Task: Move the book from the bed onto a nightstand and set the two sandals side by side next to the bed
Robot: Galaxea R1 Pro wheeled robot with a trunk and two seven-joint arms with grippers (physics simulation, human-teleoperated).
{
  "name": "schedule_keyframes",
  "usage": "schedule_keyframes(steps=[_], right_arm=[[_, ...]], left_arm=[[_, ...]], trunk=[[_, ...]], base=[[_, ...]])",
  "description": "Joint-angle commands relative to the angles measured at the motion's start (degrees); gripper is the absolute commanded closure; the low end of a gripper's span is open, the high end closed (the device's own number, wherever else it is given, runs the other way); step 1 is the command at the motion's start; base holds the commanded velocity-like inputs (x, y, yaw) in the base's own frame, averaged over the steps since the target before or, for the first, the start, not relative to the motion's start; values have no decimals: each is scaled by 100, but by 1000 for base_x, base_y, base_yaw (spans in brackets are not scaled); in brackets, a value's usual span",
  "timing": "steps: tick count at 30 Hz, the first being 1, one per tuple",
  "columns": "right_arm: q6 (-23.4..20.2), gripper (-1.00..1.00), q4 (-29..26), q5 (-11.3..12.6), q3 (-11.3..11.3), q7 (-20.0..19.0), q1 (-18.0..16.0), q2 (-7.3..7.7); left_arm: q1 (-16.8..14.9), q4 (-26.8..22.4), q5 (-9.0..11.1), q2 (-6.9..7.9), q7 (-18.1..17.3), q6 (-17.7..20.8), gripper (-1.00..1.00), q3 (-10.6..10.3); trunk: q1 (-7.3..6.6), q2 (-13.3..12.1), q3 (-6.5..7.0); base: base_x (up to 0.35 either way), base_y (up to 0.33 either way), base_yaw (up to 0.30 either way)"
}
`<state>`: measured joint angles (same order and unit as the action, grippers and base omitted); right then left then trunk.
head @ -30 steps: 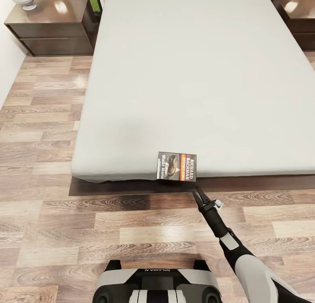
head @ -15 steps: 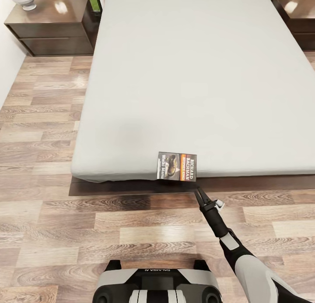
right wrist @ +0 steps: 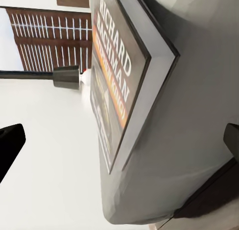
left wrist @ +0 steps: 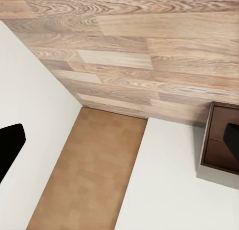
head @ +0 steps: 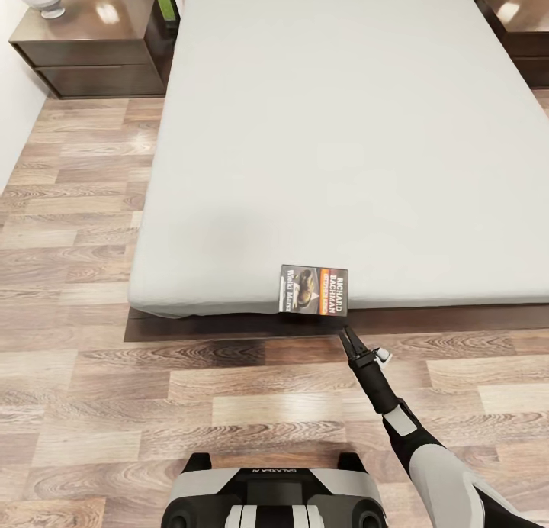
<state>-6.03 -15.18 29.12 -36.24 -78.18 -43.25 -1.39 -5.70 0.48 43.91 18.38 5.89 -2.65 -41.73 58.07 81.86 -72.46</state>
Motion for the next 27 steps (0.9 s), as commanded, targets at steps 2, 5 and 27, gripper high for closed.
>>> schedule_keyframes(steps=[2, 5, 27], right_arm=[[-59, -100, -2, 41, 12, -14, 0, -1], [-58, -100, -2, 41, 12, -14, 0, -1], [-56, -100, 1, 41, 5, -14, 0, 4]], left_arm=[[-1, 5, 38, -1, 9, -16, -100, -50], [-1, 5, 38, -1, 9, -16, -100, -50], [-1, 5, 26, -1, 9, -16, -100, -55]], trunk=[[0, 1, -2], [0, 1, -2], [0, 1, -2]], base=[[0, 15, 0], [0, 14, 0], [11, 57, 0]])
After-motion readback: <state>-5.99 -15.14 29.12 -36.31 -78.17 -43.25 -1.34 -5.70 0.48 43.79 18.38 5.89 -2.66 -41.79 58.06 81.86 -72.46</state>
